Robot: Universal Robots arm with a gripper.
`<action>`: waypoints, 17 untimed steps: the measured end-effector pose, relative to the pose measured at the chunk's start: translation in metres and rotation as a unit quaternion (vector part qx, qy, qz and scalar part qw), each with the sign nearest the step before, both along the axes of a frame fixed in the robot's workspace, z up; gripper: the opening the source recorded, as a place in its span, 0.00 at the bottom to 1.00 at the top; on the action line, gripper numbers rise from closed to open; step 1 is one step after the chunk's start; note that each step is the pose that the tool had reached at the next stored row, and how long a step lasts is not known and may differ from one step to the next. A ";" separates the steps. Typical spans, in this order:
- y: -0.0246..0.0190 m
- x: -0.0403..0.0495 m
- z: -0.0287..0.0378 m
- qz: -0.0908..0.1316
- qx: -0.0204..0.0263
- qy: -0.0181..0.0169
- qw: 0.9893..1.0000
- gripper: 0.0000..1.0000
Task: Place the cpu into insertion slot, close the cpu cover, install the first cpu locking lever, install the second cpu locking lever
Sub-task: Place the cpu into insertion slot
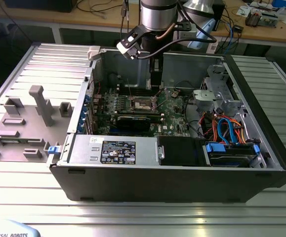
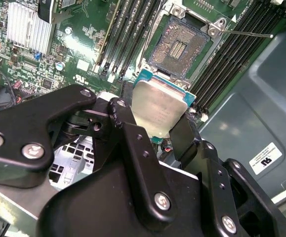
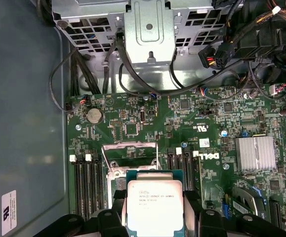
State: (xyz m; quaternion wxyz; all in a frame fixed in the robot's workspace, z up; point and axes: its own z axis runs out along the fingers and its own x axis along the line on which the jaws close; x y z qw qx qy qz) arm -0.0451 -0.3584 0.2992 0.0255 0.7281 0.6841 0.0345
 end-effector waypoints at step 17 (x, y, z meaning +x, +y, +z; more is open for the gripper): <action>0.0000 -0.0001 -0.0120 0.000 0.000 0.000 1.000 0.54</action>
